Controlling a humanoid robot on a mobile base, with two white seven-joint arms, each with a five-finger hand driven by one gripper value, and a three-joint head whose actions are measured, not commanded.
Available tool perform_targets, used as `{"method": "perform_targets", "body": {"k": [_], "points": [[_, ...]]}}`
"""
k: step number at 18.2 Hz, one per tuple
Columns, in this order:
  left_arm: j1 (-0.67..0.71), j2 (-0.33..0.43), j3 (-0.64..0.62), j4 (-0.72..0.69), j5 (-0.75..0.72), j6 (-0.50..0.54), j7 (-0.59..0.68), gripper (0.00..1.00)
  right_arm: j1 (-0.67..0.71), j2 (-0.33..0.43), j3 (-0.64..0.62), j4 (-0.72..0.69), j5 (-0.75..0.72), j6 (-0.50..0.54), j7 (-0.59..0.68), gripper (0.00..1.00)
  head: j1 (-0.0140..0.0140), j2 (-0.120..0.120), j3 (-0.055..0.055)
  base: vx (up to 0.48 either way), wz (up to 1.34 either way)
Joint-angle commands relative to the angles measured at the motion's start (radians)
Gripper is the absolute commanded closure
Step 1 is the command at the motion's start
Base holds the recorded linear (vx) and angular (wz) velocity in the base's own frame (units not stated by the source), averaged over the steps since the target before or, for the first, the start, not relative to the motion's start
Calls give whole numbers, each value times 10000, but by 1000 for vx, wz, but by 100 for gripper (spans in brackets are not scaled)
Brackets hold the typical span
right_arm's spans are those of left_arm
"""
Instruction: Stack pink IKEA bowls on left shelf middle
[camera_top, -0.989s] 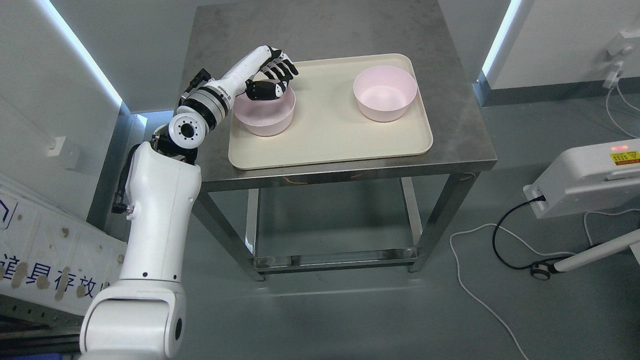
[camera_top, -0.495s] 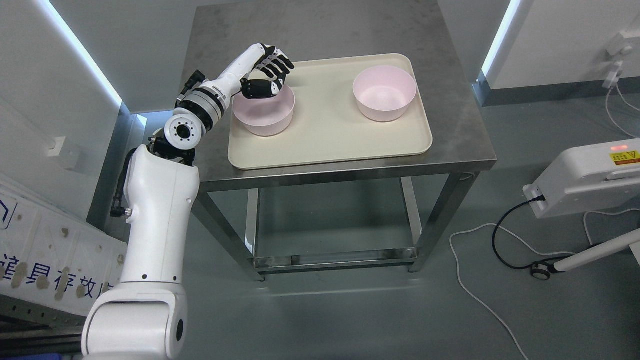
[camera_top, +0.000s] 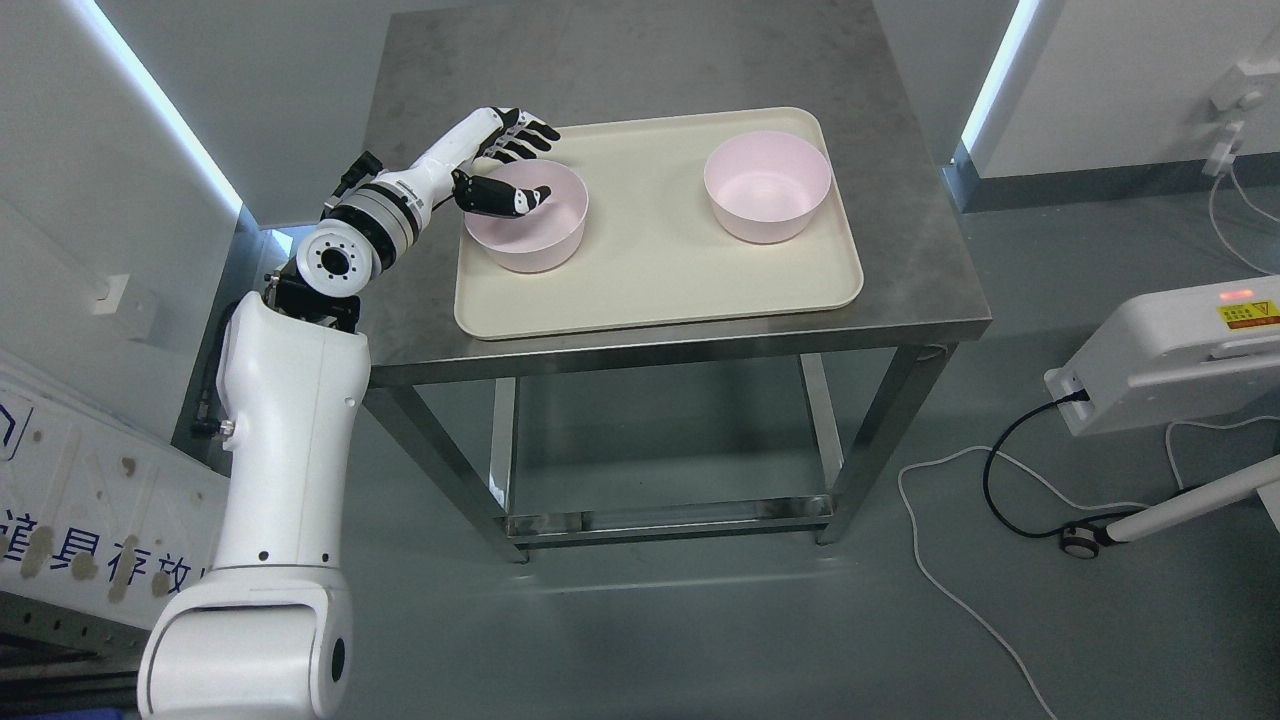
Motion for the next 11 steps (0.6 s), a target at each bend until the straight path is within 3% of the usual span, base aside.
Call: {"method": "perform_targets", "body": {"k": [1,4,9,11], "points": [[-102,213,127,21,1,709,-223,59,0,-175,-46,-175,-15,2,-2,0,0,0,0,0,0],[-179,213,-425,67,1,926,-392,80,0,-175,-46,-175,-15,2,-2,0,0,0,0,0,0],[-179,167,-718,67,17,544,-392,97,0,-175,-46,-175,-15,2,-2,0,0,0,0,0,0],[-194,-77,-459,36,93,450,-377,99,0,-175,-46,-175,-15,2,-2,0,0,0,0,0,0]]}}
